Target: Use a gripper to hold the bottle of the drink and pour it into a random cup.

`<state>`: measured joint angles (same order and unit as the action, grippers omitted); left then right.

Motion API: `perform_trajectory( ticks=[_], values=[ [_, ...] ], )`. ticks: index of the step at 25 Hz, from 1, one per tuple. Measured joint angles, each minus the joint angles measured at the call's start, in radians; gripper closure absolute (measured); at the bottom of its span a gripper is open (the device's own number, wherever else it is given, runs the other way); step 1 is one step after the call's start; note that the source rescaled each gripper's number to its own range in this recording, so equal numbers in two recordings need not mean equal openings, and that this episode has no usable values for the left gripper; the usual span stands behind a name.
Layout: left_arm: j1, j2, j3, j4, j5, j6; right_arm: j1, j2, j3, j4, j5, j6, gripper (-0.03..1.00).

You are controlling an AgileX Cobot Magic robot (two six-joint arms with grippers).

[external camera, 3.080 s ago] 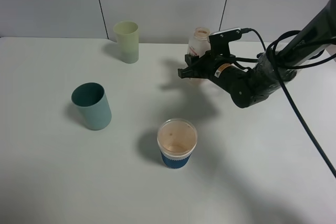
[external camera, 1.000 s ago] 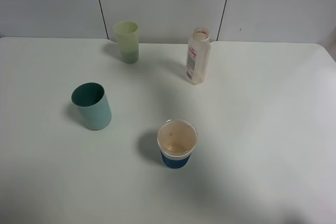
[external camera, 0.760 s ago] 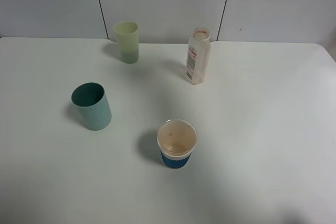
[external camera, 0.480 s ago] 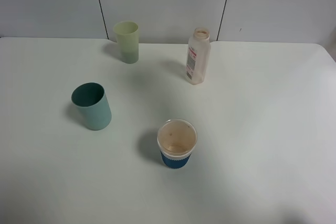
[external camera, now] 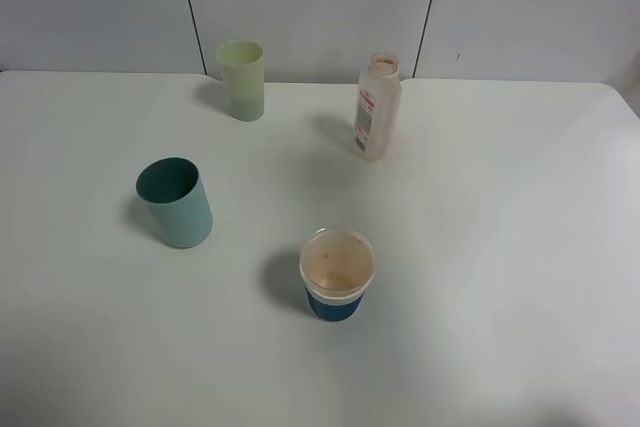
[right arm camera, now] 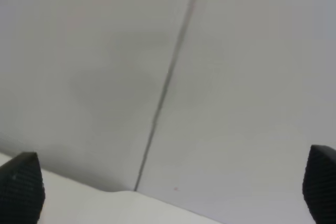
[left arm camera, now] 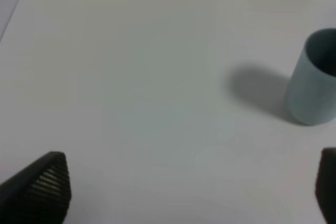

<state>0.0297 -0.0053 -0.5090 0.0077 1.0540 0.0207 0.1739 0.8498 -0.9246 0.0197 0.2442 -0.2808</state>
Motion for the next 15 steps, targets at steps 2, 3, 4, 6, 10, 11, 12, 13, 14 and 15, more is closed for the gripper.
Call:
perform_trajectory(
  ticks=[2,3,4,6,10,11,12,13,14,15],
  values=[
    [0.000,0.000,0.000,0.000,0.000,0.000,-0.045,-0.060,0.000,0.020,0.022,0.002,-0.03],
    [0.000,0.000,0.000,0.000,0.000,0.000,-0.071,-0.094,0.000,0.025,0.039,0.002,-0.03],
    [0.000,0.000,0.000,0.000,0.000,0.000,-0.097,-0.123,0.000,0.028,0.055,0.002,-0.03],
    [0.000,0.000,0.000,0.000,0.000,0.000,-0.153,-0.193,0.000,0.028,0.104,0.002,-0.03],
    [0.000,0.000,0.000,0.000,0.000,0.000,-0.210,-0.307,0.000,0.028,0.207,0.002,-0.03],
    [0.000,0.000,0.000,0.000,0.000,0.000,-0.211,-0.325,0.000,0.029,0.234,0.002,-0.03],
    [0.000,0.000,0.000,0.000,0.000,0.000,-0.211,-0.345,0.004,0.029,0.261,0.002,-0.03],
    [0.000,0.000,0.000,0.000,0.000,0.000,-0.211,-0.368,0.013,0.029,0.276,0.002,-0.03],
    [0.000,0.000,0.000,0.000,0.000,0.000,-0.211,-0.394,0.031,0.031,0.282,0.002,-0.03],
    [0.000,0.000,0.000,0.000,0.000,0.000,-0.211,-0.417,0.055,0.031,0.287,0.002,-0.03]
  ],
)
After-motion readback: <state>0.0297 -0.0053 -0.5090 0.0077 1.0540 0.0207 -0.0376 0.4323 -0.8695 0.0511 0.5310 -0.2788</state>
